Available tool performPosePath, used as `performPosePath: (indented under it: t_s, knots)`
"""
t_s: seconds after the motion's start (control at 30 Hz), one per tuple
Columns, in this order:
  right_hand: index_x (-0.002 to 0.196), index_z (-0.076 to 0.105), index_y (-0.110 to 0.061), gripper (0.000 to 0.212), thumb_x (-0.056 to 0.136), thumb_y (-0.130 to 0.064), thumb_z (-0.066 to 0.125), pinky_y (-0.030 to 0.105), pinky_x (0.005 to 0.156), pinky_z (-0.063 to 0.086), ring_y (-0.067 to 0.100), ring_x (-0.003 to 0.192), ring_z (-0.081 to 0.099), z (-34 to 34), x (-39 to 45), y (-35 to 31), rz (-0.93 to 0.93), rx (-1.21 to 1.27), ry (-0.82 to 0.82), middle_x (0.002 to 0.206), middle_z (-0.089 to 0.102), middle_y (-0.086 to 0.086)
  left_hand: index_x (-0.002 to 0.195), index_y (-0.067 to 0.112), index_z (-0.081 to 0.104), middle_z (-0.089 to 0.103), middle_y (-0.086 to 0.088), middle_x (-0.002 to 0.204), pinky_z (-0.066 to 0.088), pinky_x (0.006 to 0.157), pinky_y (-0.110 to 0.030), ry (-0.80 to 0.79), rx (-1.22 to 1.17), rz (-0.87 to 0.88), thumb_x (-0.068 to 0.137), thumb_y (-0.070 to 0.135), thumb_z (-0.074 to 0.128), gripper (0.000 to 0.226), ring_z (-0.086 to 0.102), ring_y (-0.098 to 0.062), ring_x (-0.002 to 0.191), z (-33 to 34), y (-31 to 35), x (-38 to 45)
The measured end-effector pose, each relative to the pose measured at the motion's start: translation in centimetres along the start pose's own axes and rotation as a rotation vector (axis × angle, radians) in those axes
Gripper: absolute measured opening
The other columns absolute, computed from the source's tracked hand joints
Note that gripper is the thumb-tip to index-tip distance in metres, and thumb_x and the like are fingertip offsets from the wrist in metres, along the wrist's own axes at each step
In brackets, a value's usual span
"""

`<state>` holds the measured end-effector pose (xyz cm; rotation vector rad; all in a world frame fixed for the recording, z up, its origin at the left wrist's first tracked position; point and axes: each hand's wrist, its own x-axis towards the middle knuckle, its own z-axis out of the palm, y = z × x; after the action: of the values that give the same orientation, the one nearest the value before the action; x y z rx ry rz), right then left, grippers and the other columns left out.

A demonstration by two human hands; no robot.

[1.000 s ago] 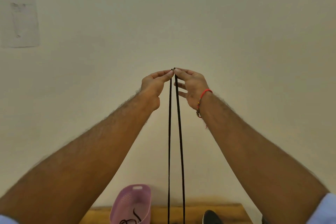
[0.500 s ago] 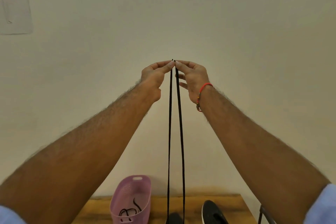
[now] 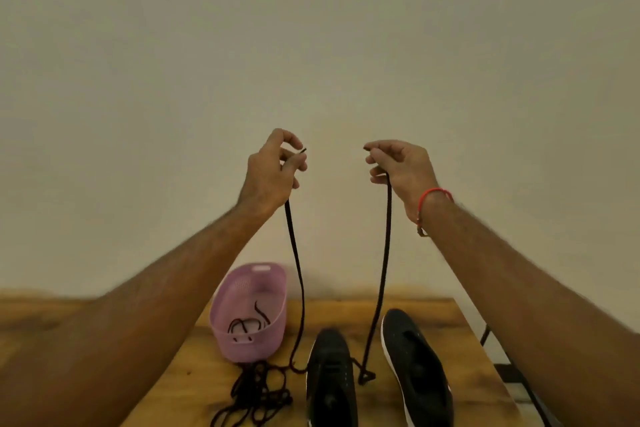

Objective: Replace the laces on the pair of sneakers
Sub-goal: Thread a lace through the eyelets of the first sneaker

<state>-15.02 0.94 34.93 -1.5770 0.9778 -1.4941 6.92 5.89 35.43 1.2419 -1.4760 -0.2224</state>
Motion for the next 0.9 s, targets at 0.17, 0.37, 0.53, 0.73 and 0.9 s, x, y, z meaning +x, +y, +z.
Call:
performPosePath:
  t_s: [0.17, 0.37, 0.53, 0.73, 0.9]
  knots:
    - [0.099, 0.072, -0.023, 0.016, 0.093, -0.009, 0.067, 0.030, 0.060, 0.057, 0.016, 0.064, 0.064, 0.2, -5.3, 11.1, 0.168, -0.175, -0.095, 0.088, 0.075, -0.001, 0.096, 0.022, 0.072, 0.073, 0.007, 0.087, 0.054, 0.052, -0.024, -0.210, 0.100, -0.104, 0.096, 0.008, 0.065, 0.016, 0.059, 0.000, 0.053, 4.3, -10.7, -8.2]
    - [0.088, 0.073, -0.029, 0.009, 0.091, -0.020, 0.071, 0.013, 0.058, 0.049, 0.004, 0.073, 0.064, 1.5, -11.9, 21.9, 0.382, -0.336, -0.178, 0.083, 0.072, -0.009, 0.104, 0.023, 0.078, 0.074, 0.008, 0.093, 0.048, 0.073, -0.018, -0.524, 0.353, -0.337, 0.097, 0.038, 0.065, 0.021, 0.058, 0.003, 0.075, 10.1, -19.7, -18.4]
    - [0.082, 0.072, -0.030, 0.010, 0.090, -0.023, 0.072, 0.012, 0.064, 0.049, 0.003, 0.079, 0.064, 3.5, -14.5, 27.8, 0.491, -0.398, -0.250, 0.084, 0.070, -0.012, 0.100, 0.025, 0.076, 0.072, 0.012, 0.091, 0.055, 0.071, -0.021, -0.622, 0.424, -0.551, 0.090, 0.059, 0.065, 0.037, 0.063, 0.002, 0.079, 12.2, -22.2, -21.9]
    - [0.079, 0.070, -0.033, 0.008, 0.086, -0.031, 0.072, 0.021, 0.076, 0.049, 0.002, 0.087, 0.059, 5.4, -15.2, 30.4, 0.519, -0.492, -0.424, 0.099, 0.062, -0.013, 0.095, 0.025, 0.074, 0.070, 0.008, 0.073, 0.048, 0.048, -0.015, -0.722, 0.345, -0.687, 0.098, 0.038, 0.062, 0.018, 0.065, -0.003, 0.053, 11.4, -23.3, -21.0]
    - [0.069, 0.061, -0.043, 0.019, 0.084, -0.036, 0.070, 0.033, 0.096, 0.035, 0.010, 0.111, 0.046, 6.5, -16.8, 31.0, 0.395, -0.690, -0.554, 0.106, 0.050, -0.020, 0.086, 0.019, 0.077, 0.071, 0.009, 0.061, 0.046, 0.040, -0.018, -0.603, 0.103, -0.867, 0.098, 0.026, 0.066, 0.018, 0.064, -0.010, 0.044, 10.3, -24.5, -21.2]
